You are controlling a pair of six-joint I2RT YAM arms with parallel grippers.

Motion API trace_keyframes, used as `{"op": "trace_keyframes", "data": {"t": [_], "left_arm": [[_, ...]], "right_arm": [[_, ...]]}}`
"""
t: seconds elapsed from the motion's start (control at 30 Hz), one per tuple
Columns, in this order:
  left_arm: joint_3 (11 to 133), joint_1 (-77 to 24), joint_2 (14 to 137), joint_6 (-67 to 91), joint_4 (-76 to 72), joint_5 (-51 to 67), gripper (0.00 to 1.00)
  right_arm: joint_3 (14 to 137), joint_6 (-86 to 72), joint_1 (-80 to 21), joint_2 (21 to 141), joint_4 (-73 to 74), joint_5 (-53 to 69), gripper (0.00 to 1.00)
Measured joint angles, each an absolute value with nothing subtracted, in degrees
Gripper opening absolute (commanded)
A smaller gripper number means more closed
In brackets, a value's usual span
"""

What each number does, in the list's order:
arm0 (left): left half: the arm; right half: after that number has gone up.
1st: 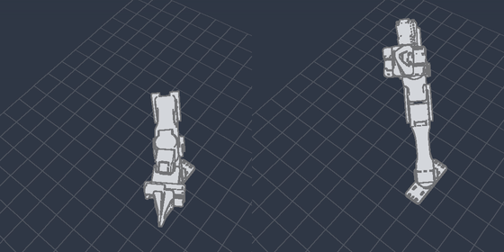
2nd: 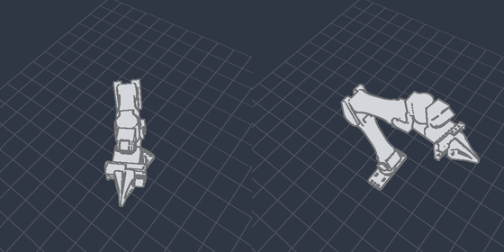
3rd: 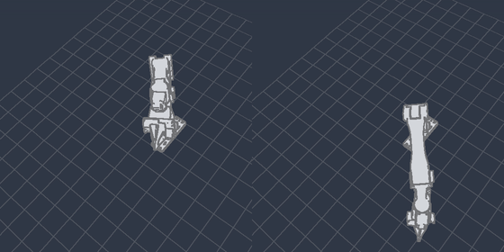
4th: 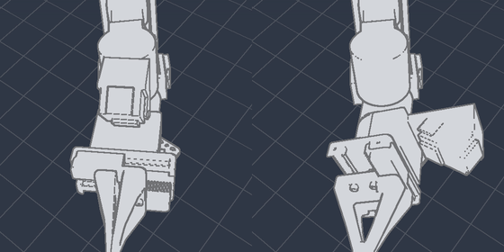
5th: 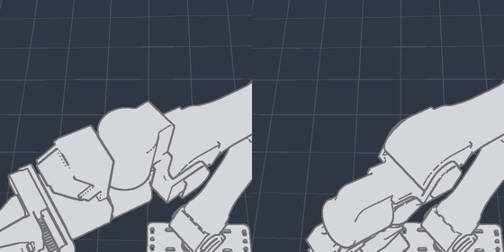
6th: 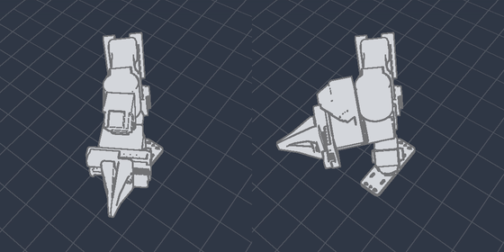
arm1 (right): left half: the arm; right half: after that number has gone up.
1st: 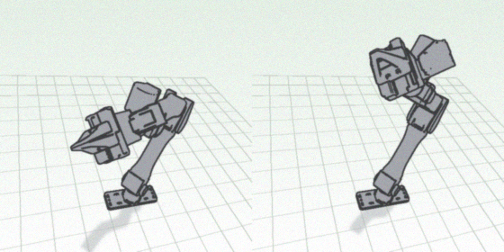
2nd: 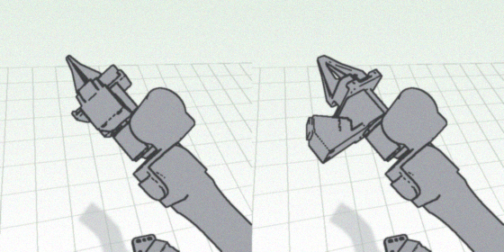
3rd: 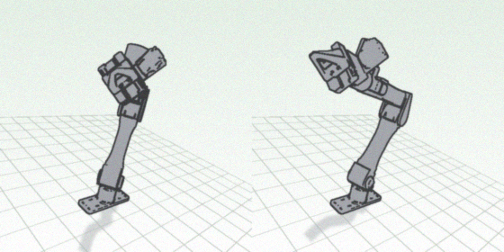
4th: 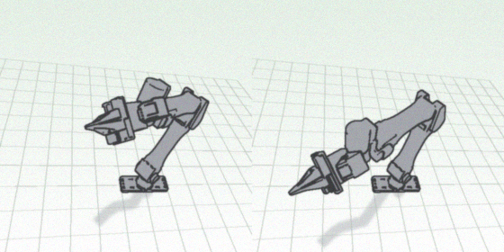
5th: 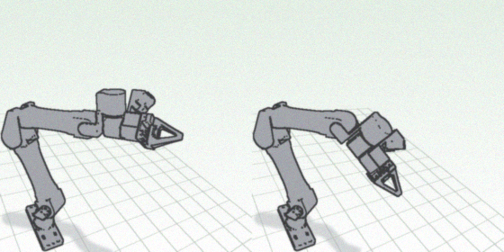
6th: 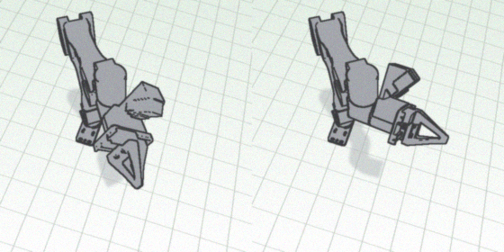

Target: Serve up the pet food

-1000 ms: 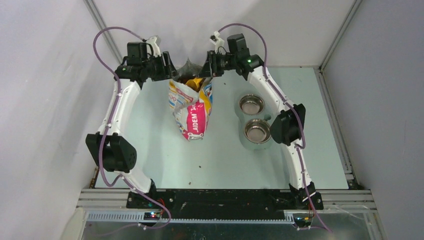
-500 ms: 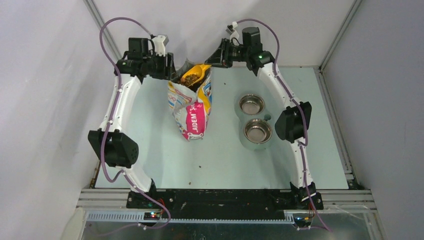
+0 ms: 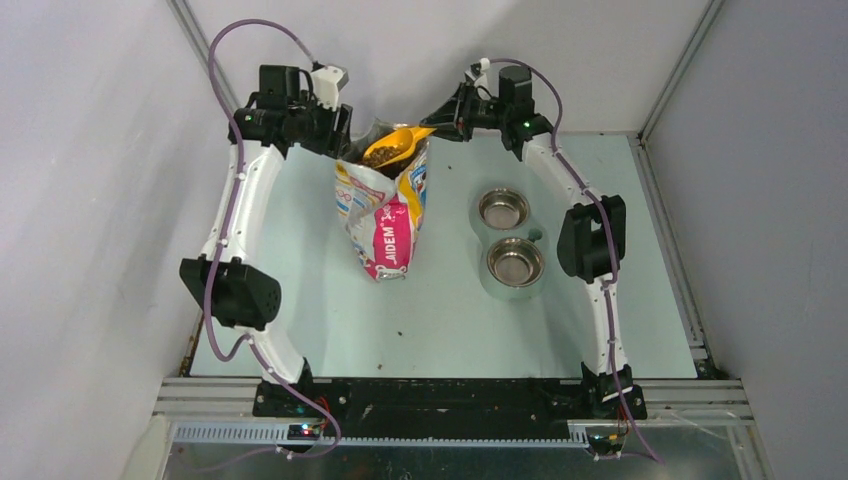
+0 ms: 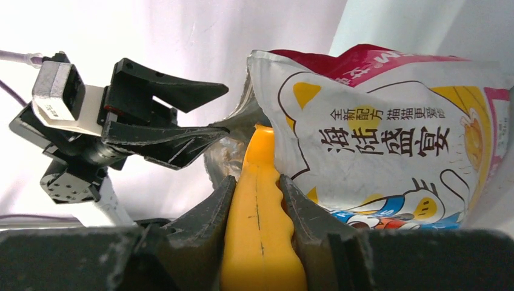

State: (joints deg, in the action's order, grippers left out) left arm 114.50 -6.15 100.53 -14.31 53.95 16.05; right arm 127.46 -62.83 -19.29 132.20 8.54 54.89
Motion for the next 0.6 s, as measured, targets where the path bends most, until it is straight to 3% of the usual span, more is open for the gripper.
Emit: {"op": "trace_keyframes", "data": {"t": [0.27,0.6], "left_arm": [[116.49,-6.48,101.43,-15.64,55.11,15.53,0.64],[116.49,-6.48,101.43,-15.68,55.33,15.09,0.64]], "right_arm": [[121.12,-71.46,-17.85,131.11,-3.29,58.35,0.00],[115.59,-76.82,-15.59,127.79,-7.40,59.37,0.00]]}}
